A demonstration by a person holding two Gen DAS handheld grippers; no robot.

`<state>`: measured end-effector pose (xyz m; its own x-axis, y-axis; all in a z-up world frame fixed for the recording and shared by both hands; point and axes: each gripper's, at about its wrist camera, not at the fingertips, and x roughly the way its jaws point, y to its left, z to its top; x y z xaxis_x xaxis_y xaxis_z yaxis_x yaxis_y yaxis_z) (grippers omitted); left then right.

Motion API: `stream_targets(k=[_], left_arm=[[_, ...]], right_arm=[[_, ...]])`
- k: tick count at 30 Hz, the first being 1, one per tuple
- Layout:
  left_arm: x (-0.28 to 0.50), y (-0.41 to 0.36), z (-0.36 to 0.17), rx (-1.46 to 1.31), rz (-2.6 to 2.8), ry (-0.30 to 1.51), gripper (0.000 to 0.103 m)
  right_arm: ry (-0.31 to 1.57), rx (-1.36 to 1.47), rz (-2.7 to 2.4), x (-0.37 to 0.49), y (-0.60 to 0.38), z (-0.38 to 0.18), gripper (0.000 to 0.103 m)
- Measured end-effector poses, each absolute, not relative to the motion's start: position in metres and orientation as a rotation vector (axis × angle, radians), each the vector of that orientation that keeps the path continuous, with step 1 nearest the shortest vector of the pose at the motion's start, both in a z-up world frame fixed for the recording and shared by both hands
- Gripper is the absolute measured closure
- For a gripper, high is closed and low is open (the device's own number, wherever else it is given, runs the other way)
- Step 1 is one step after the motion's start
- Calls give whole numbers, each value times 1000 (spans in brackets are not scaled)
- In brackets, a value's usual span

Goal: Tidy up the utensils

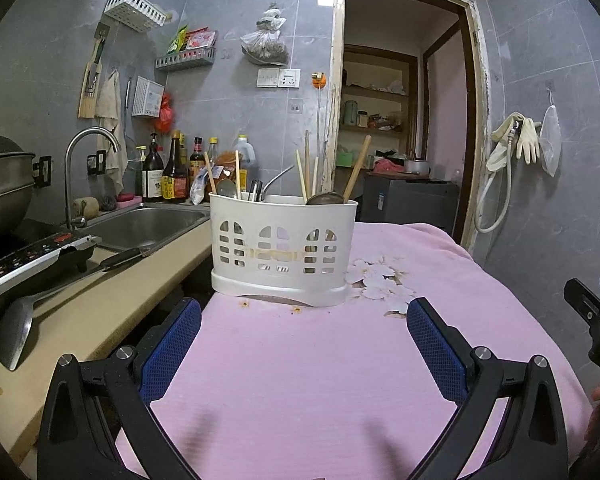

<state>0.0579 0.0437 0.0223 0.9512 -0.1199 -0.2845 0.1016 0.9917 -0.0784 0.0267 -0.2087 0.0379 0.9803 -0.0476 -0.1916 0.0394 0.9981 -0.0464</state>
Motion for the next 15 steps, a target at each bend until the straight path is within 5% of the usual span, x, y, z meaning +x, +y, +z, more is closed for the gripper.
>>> stream_targets(k=[15], left_arm=[[60, 43, 21, -73, -124, 304, 2]], right_arm=[[196, -31, -46, 27, -214, 38, 0]])
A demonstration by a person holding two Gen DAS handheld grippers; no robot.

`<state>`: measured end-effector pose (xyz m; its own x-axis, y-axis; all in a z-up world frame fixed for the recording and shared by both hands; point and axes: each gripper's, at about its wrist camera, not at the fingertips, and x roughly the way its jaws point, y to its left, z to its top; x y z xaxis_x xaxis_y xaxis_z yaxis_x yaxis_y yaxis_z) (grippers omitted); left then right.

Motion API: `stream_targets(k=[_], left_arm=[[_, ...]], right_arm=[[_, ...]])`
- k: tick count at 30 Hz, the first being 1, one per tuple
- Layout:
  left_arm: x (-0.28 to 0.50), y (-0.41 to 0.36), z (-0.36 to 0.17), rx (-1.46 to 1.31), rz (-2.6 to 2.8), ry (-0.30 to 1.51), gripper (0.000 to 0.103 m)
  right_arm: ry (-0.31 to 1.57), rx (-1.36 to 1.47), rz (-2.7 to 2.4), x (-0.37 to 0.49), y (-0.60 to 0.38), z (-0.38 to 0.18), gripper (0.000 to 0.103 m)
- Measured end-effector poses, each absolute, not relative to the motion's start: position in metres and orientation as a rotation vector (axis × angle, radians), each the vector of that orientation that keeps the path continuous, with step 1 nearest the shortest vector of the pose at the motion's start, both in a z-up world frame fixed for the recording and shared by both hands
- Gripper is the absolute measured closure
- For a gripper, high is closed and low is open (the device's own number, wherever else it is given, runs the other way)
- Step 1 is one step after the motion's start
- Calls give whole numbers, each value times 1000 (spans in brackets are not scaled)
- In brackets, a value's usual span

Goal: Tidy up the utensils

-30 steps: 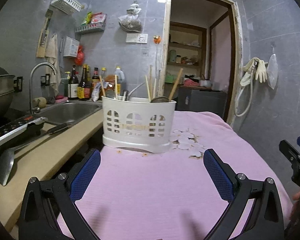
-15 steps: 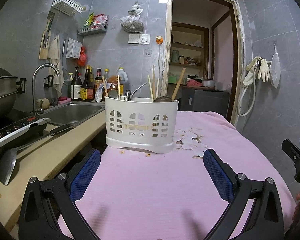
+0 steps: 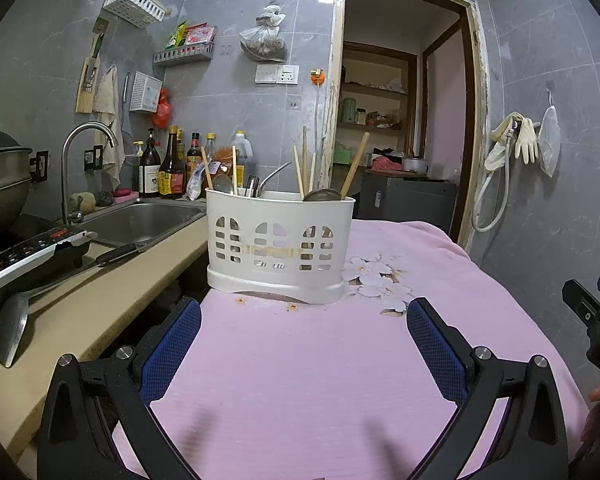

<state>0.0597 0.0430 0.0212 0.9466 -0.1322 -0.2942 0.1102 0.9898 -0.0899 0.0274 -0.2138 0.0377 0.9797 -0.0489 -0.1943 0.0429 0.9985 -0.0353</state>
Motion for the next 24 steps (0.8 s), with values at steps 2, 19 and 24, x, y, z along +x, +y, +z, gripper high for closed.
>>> stream_targets(k=[2, 19, 24], left_arm=[[60, 42, 21, -70, -122, 305, 2], [60, 42, 21, -67, -122, 307, 2], [60, 42, 21, -64, -123, 306, 2]], right_arm=[[196, -33, -45, 28, -214, 38, 0], [198, -33, -47, 28, -214, 38, 0], [197, -33, -48, 28, -214, 38, 0]])
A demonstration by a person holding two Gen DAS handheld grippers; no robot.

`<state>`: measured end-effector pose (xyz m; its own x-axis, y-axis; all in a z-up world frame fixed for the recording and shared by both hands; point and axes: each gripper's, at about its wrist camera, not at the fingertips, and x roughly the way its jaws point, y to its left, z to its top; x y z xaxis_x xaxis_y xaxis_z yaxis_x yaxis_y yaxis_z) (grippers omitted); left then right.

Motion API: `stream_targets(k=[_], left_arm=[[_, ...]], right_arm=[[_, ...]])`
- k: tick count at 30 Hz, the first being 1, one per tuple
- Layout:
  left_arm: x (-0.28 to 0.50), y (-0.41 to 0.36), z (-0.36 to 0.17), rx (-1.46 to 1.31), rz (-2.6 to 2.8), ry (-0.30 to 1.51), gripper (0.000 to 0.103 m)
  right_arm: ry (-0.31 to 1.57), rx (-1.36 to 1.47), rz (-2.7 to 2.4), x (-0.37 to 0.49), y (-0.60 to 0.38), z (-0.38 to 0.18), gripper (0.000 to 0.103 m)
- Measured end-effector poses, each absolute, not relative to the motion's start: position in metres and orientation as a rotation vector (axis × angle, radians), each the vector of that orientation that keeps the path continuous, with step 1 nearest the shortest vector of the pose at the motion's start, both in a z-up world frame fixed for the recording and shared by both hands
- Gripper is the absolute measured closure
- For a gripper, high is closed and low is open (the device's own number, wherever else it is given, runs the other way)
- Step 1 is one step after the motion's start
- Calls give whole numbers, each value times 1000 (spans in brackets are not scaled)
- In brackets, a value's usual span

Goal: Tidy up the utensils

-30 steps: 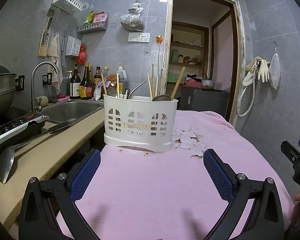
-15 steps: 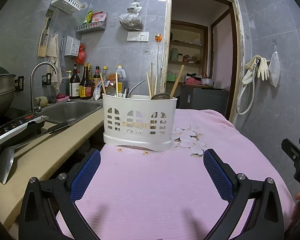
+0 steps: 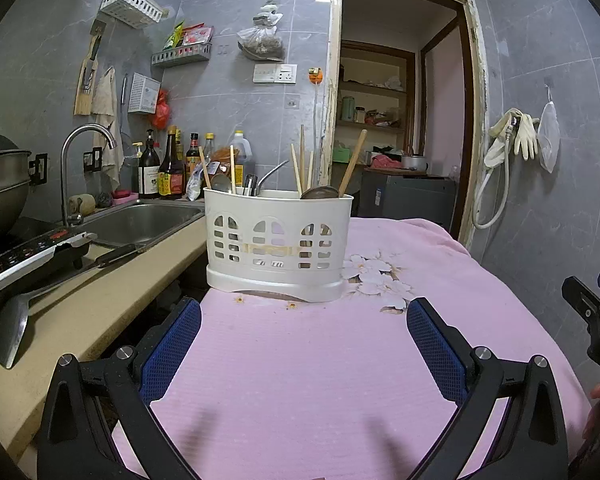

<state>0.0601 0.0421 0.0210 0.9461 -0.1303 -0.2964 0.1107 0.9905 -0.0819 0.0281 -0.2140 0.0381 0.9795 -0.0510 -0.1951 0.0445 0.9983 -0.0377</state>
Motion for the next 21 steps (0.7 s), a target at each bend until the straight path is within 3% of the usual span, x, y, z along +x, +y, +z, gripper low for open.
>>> stream_targets(k=[21], left_arm=[[60, 43, 21, -62, -122, 305, 2]], right_arm=[[194, -35, -44, 29, -213, 36, 0]])
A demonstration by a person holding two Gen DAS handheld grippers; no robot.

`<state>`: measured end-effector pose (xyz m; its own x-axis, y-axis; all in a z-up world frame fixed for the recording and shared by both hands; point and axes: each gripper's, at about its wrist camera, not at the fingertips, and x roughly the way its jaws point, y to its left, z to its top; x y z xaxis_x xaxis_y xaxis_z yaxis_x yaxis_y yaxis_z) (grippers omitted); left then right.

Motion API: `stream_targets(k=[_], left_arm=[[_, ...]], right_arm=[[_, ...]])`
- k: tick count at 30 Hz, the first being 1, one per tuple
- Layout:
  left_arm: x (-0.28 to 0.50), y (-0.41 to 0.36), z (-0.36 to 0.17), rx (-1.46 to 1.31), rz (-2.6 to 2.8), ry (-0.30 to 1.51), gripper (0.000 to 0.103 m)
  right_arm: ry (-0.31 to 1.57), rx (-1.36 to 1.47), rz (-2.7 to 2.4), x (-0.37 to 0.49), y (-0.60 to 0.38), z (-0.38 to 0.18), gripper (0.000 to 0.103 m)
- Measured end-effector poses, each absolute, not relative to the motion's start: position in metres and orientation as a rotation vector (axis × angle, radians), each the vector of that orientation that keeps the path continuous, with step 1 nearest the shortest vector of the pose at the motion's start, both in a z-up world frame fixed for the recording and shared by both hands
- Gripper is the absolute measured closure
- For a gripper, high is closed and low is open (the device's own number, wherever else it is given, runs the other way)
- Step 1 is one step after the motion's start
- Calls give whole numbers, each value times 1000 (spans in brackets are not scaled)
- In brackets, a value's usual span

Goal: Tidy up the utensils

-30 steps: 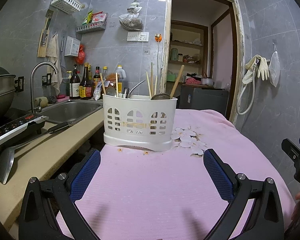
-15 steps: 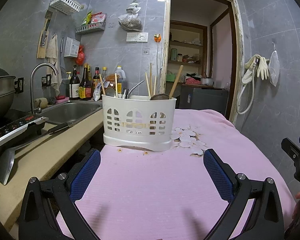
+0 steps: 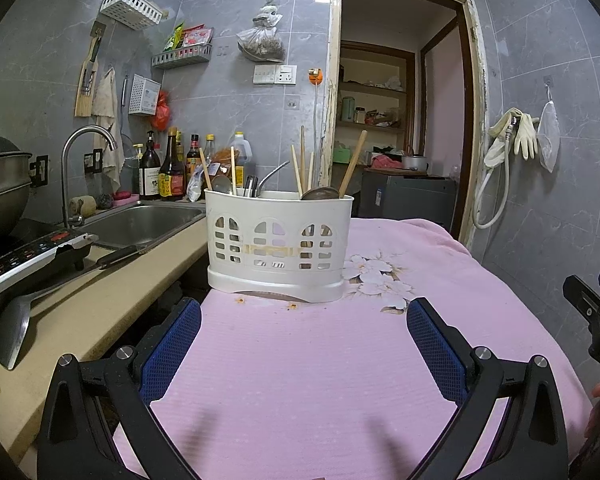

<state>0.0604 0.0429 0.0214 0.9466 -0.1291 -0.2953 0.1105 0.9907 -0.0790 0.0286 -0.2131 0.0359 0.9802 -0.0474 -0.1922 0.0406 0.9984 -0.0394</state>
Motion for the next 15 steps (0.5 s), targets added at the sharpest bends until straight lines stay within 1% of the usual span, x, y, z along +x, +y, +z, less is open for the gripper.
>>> stream_targets(k=[15], left_arm=[[60, 44, 21, -54, -121, 306, 2]], right_arm=[[204, -39, -41, 28, -210, 32, 0]])
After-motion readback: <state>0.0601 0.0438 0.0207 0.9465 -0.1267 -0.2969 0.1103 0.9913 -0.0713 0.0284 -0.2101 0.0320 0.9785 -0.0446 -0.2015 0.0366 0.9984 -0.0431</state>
